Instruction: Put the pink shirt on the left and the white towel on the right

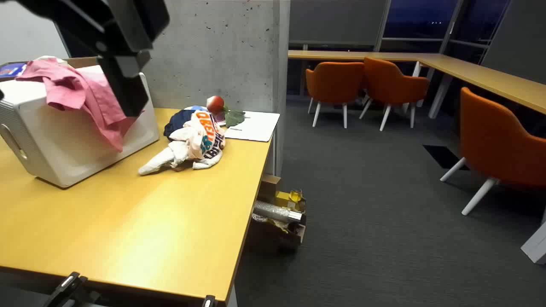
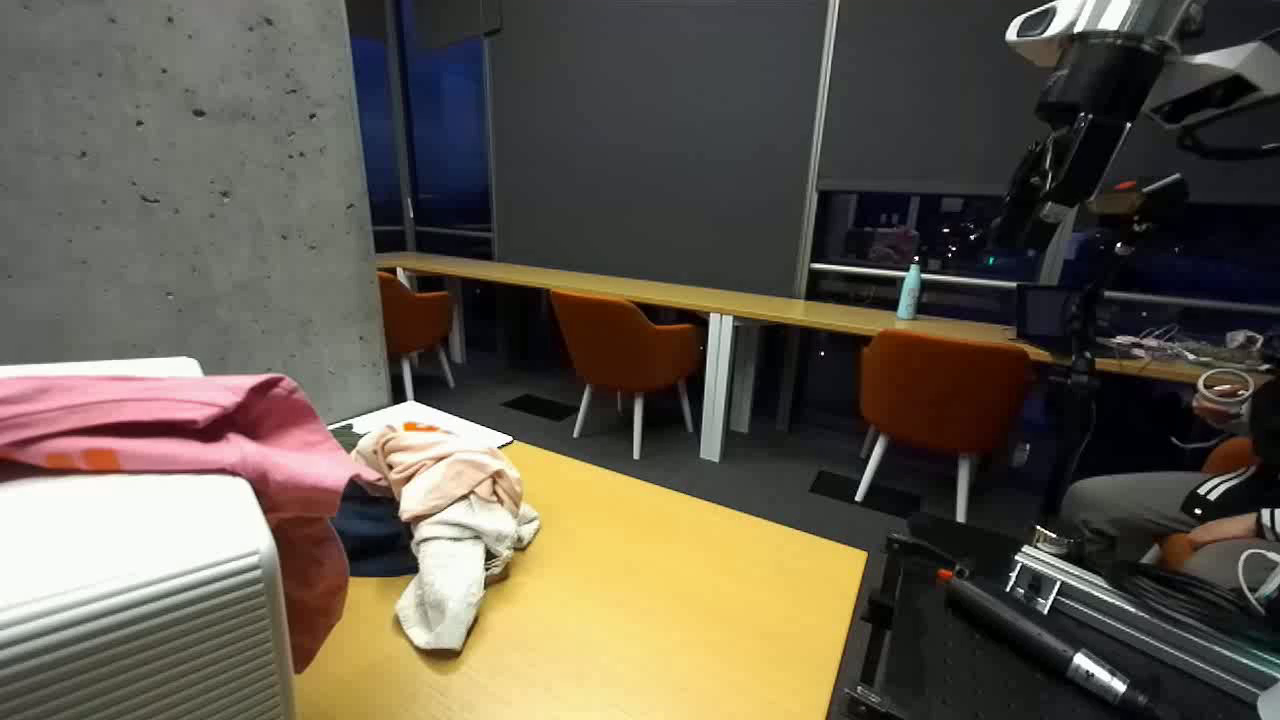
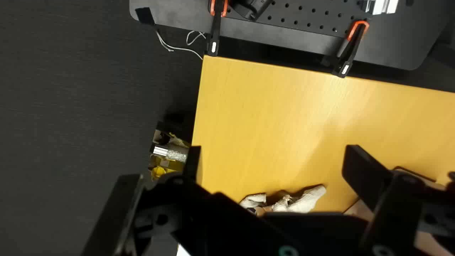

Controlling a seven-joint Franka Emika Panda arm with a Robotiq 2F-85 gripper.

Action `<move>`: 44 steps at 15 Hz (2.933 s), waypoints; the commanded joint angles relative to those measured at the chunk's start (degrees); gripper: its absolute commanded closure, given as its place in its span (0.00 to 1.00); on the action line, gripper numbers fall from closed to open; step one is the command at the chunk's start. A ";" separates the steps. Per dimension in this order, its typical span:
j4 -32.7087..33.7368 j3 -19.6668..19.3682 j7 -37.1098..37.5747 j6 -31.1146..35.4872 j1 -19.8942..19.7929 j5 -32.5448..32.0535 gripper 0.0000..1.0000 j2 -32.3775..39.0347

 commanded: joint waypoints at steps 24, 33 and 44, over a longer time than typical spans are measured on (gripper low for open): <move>46.22 -0.16 -3.98 18.35 10.38 26.87 0.00 63.70; 74.74 15.41 2.46 8.59 0.64 21.21 0.00 91.81; 106.00 19.86 7.14 -3.36 3.62 11.92 0.00 116.84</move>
